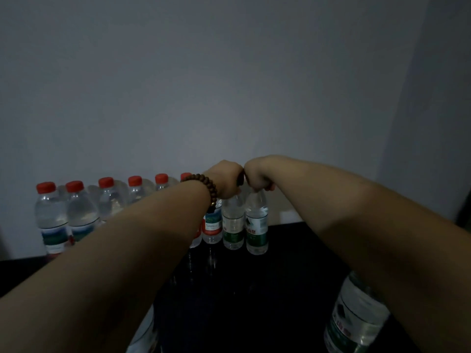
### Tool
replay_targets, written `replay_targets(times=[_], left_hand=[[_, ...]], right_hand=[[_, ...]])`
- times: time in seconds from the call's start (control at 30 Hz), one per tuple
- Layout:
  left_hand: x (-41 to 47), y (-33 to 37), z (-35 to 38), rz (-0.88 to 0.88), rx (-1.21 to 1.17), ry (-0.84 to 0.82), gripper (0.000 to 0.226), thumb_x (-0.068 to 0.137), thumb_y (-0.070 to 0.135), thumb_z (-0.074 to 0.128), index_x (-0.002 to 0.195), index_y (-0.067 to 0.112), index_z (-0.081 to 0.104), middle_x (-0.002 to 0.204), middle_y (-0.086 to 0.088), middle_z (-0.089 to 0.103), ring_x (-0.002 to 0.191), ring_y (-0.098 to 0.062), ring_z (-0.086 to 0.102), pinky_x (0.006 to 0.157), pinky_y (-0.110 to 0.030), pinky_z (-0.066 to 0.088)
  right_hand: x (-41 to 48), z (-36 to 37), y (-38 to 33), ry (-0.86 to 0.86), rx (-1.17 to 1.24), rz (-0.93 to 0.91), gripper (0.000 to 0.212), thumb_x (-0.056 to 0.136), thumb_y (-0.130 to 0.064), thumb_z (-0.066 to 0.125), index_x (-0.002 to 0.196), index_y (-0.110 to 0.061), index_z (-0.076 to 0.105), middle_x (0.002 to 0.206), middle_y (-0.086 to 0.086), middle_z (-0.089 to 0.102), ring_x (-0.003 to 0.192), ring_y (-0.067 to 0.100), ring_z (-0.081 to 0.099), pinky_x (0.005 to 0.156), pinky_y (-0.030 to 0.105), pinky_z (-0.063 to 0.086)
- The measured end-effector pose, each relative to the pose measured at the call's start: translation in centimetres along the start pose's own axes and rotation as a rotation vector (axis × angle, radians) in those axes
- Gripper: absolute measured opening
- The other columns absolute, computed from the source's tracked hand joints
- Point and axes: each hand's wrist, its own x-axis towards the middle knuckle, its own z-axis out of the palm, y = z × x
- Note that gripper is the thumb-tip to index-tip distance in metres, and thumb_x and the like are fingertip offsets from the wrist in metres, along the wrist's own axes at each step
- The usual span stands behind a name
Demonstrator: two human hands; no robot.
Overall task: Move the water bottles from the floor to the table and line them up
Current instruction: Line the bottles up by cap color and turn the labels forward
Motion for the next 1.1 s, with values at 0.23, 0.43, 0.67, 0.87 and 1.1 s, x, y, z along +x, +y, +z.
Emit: replay_targets(times=[0.23,0.43,0.67,0.87,1.1], left_hand=[[2.4,-1.7,1.6,-0.069,-0.092,0.073,0.029,0.093,0.014,0.068,0.122,0.016,0.067,0.125,-0.009,0.064,0.112,-0.026,0.061,0.093,-0.032,0.051],[3.5,-1.5,2.4,-0.151,-0.155,0.121,0.030,0.093,0.014,0.068,0.123,0.016,0.065,0.126,-0.011,0.063,0.113,-0.028,0.062,0.099,-0.043,0.053],[4.6,-1.5,2.9,-0.155,-0.157,0.157,0.032,0.093,0.011,0.066,0.124,0.015,0.065,0.127,-0.012,0.063,0.114,-0.029,0.062,0.100,-0.041,0.052],[5.3,-1.6,3.4,-0.146,-0.146,0.166,0.031,0.092,0.009,0.065,0.123,0.015,0.065,0.125,-0.012,0.064,0.111,-0.029,0.062,0.096,-0.038,0.054],[4.3,-1.0,2.0,-0.164,-0.105,0.165,0.047,0.091,0.015,0.069,0.134,0.010,0.052,0.131,-0.015,0.052,0.116,-0.032,0.056,0.099,-0.042,0.052]], right_hand=[[3.4,0.5,0.5,0.075,-0.088,-0.009,0.035,0.089,0.000,0.065,0.123,-0.004,0.066,0.108,0.013,0.063,0.086,0.024,0.056,0.074,0.030,0.047],[4.6,1.8,1.6,0.175,0.062,0.044,0.037,0.091,-0.008,0.066,0.127,-0.002,0.059,0.122,0.015,0.065,0.094,0.027,0.061,0.072,0.029,0.044],[5.6,2.3,1.8,0.257,0.193,0.054,0.038,0.097,-0.016,0.063,0.132,-0.005,0.055,0.127,0.014,0.062,0.111,0.029,0.064,0.078,0.030,0.051],[5.6,2.1,1.8,0.238,0.189,0.048,0.041,0.095,-0.011,0.066,0.134,-0.005,0.055,0.130,0.014,0.059,0.115,0.029,0.062,0.080,0.030,0.049],[4.5,2.1,2.0,0.207,0.438,0.159,0.075,0.092,-0.013,0.071,0.150,-0.006,0.024,0.139,0.023,0.047,0.120,0.037,0.058,0.093,0.039,0.055]])
